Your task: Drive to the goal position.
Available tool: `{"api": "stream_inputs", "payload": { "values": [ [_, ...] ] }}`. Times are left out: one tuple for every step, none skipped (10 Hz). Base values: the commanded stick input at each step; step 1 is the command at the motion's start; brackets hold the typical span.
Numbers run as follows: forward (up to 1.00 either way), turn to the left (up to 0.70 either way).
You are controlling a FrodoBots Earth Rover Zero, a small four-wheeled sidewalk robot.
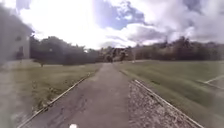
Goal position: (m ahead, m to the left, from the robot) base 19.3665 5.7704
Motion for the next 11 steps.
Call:
{"api": "stream_inputs", "payload": {
  "values": [
    [0.7, 0.01],
    [0.7, 0.01],
    [0.7, 0.01],
    [0.7, 0.01],
    [0.7, 0.01],
    [0.7, 0.01],
    [0.7, 0.23],
    [0.7, 0.27],
    [0.7, 0.31],
    [0.7, 0.31],
    [0.7, 0.31]
  ]
}}
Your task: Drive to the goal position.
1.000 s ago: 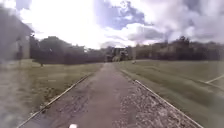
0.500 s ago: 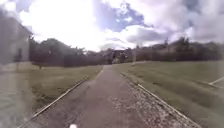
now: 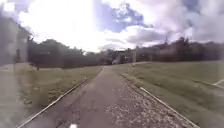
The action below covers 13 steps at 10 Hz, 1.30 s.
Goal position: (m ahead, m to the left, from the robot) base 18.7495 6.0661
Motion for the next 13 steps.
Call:
{"api": "stream_inputs", "payload": {
  "values": [
    [0.7, 0.31],
    [0.7, 0.31],
    [0.7, 0.22],
    [0.7, 0.11],
    [0.7, 0.01],
    [0.7, 0.01],
    [0.7, 0.01],
    [0.7, 0.01],
    [0.7, 0.01],
    [0.7, 0.01],
    [0.7, 0.01],
    [0.7, 0.01],
    [0.7, 0.01]
  ]
}}
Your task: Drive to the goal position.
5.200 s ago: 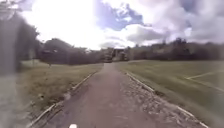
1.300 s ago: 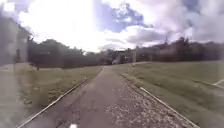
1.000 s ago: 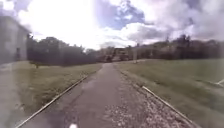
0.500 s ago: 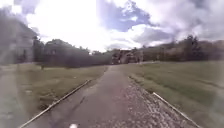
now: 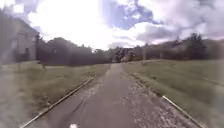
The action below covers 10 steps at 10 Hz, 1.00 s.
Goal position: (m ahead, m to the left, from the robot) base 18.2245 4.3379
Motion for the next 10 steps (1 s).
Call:
{"api": "stream_inputs", "payload": {
  "values": [
    [0.7, 0.01],
    [0.7, 0.01],
    [0.7, 0.01],
    [0.7, -0.05],
    [0.7, -0.12],
    [0.7, -0.2],
    [0.7, -0.08],
    [0.7, 0.01],
    [0.7, 0.01],
    [0.7, 0.01]
  ]
}}
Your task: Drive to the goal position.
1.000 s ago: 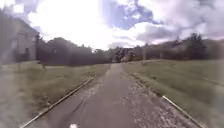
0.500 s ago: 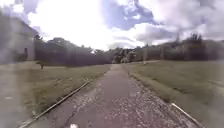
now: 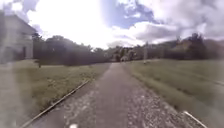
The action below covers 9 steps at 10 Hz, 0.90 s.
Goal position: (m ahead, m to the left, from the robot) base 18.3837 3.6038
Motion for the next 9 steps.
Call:
{"api": "stream_inputs", "payload": {
  "values": [
    [0.7, 0.01],
    [0.7, 0.01],
    [0.7, 0.01],
    [0.7, 0.01],
    [0.7, 0.01],
    [0.7, 0.01],
    [0.7, 0.01],
    [0.7, 0.01],
    [0.7, 0.01]
  ]
}}
